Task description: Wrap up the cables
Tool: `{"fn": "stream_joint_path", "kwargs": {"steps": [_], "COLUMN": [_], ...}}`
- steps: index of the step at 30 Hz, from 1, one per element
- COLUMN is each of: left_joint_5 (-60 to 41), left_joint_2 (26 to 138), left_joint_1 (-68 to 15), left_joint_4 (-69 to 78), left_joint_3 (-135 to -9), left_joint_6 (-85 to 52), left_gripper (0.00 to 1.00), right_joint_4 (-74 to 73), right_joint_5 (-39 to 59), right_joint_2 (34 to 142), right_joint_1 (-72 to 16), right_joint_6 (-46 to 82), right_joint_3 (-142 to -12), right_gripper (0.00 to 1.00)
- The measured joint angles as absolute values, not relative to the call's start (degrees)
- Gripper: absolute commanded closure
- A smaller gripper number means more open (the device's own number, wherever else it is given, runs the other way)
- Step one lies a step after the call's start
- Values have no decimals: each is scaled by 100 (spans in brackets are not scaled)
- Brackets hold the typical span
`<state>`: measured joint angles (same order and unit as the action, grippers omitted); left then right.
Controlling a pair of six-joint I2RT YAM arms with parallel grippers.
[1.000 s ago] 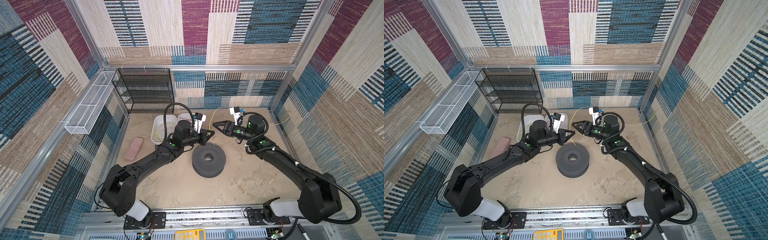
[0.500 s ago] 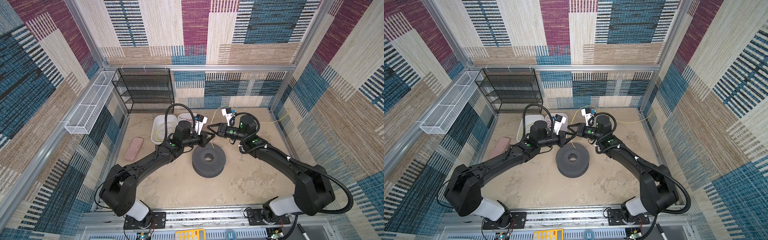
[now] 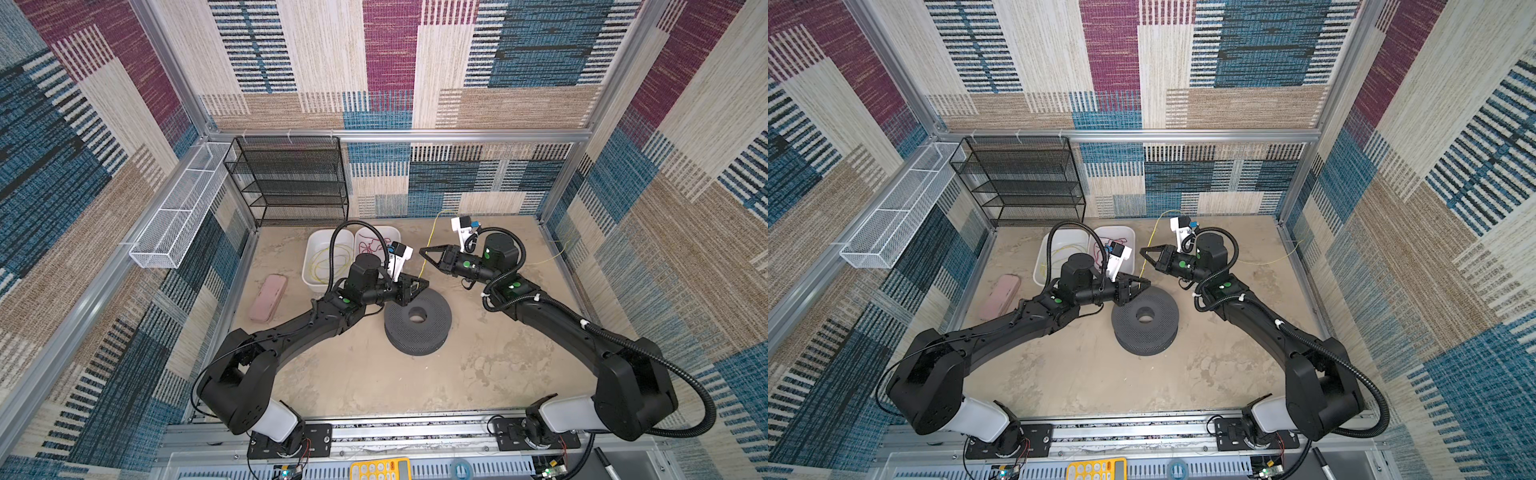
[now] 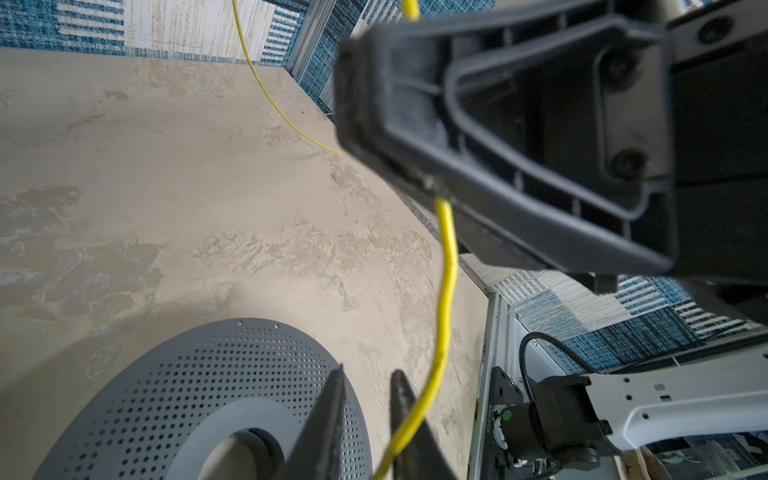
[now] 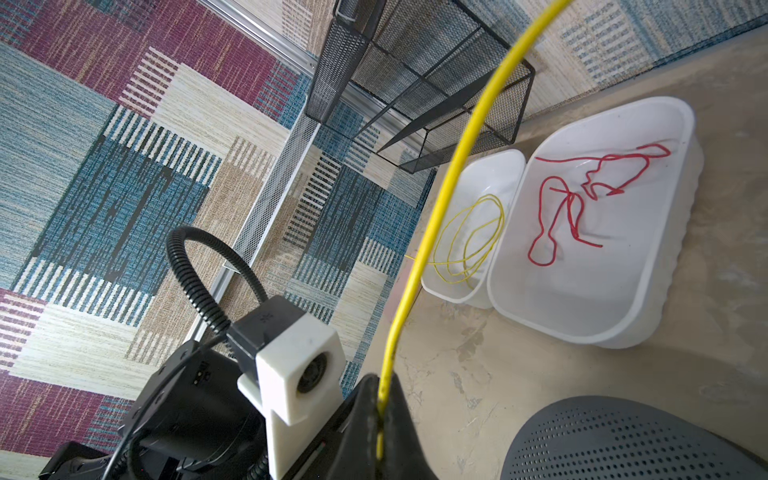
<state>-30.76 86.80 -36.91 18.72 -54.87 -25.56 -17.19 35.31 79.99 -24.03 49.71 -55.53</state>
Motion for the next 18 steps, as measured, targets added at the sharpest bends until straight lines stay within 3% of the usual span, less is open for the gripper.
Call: {"fn": "stream_joint_path", "kwargs": {"steps": [5,9,10,13,14,18], "left_joint_5": [-3074,-3039,-3037,-3035,-3033,-3006], "left_joint_2": [8534,8425,8405,8383,8383,8407], "left_joint_1": [-3712,-3708,-3708,-3708,-3708,-3701], "left_joint_4": [2034,2088,2112,2123,2115,2112], "left_joint_3": [-5328,-5199,-5177,-5148,-5146,-5168], "left_joint_6": [-2569,-2580,-2580,-2578,-2580,-2582], "left_gripper": [100,100,100,100,100,100], "right_joint_4": [-1667,-1619,-1619,-1653,-1702,-1754], "right_joint_5": [3433,3446,3452,3487,3457,3465], "right_joint_2": [7970,7970,7970,7970,7968,7870], "right_joint_1": [-2410,-2423,-2425,-2427,-2425,-2443], "right_joint_6": [4971,4974,4974,5030,5028,5050], "right_joint_3": [-5548,-5548,-5548,-5529,-5498,-5229], "right_gripper": [100,100,96,64,58,53]}}
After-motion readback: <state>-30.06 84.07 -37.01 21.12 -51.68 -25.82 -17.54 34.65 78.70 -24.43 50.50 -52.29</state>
